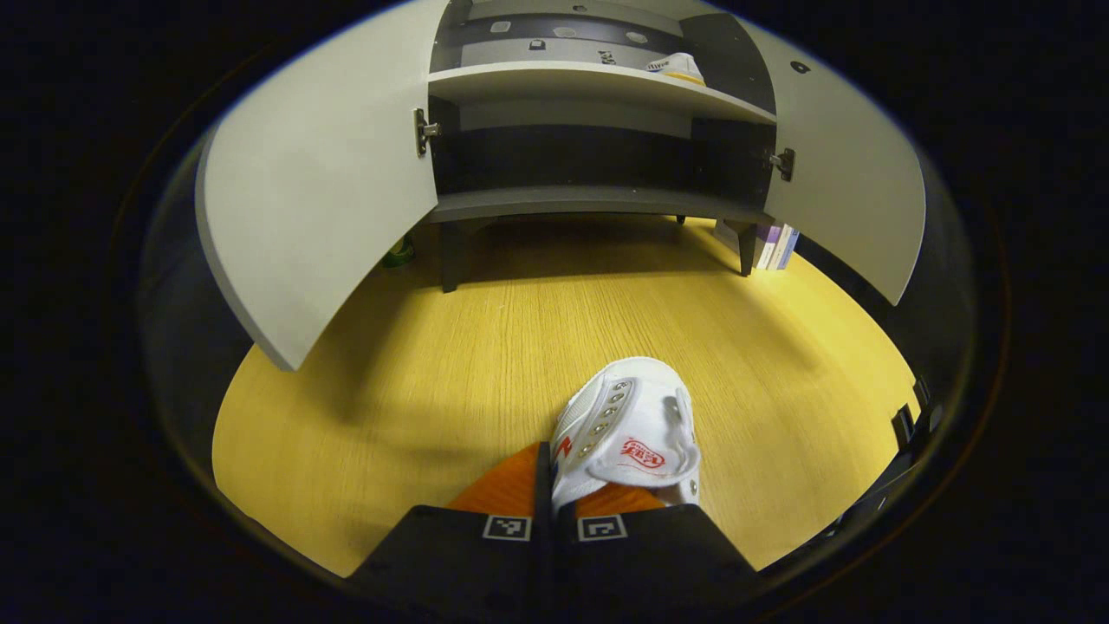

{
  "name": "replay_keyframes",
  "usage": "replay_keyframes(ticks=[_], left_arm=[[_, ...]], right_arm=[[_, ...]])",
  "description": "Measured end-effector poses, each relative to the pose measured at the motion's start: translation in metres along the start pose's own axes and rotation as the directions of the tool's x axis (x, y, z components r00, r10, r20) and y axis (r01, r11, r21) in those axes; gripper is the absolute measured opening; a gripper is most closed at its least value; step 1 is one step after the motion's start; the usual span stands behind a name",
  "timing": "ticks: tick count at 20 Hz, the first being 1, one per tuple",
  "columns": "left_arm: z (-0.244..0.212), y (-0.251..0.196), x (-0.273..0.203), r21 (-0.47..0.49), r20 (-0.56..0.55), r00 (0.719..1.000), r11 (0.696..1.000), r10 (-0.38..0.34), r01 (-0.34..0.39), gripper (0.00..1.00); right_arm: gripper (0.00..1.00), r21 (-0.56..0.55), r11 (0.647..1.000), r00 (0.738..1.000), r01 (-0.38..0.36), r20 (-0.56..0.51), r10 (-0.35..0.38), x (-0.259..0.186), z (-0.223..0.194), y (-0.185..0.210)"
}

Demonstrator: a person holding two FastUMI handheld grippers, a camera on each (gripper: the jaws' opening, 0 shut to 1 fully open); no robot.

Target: Grab one shoe with the right hand and put it into the shoe cabinet, grab the other shoe with the left hand and put it into the shoe cabinet; then close the right door with the right hand and the left door with the left hand.

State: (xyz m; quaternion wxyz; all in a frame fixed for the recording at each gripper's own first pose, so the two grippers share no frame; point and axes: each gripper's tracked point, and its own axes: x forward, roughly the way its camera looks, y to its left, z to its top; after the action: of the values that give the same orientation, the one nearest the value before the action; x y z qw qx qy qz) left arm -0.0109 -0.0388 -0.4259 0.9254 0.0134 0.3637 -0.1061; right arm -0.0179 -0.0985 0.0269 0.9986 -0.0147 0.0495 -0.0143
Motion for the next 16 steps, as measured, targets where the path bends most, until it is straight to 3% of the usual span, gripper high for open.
replay_keyframes(ticks=[7, 10, 16], left_arm=[[0.071, -0.007, -0.063, -0.1, 0.086, 0.996, 0.995, 0.03, -0.021, 0.05], [0.118, -0.01, -0.092, -0.185, 0.133, 0.989, 0.982, 0.066, -0.04, 0.05], [0.218, -0.015, -0.121, -0.25, 0.182, 0.978, 0.966, 0.106, -0.058, 0.05]], right_arm=[[0.98, 0.003, 1.0, 1.0, 0.011, -0.006, -0.011, -0.008, -0.009, -0.021], [0.98, 0.032, 0.999, 1.0, 0.014, -0.025, -0.013, -0.009, -0.017, -0.03], [0.98, 0.095, 0.995, 0.998, 0.029, -0.054, -0.024, -0.011, -0.033, -0.055]])
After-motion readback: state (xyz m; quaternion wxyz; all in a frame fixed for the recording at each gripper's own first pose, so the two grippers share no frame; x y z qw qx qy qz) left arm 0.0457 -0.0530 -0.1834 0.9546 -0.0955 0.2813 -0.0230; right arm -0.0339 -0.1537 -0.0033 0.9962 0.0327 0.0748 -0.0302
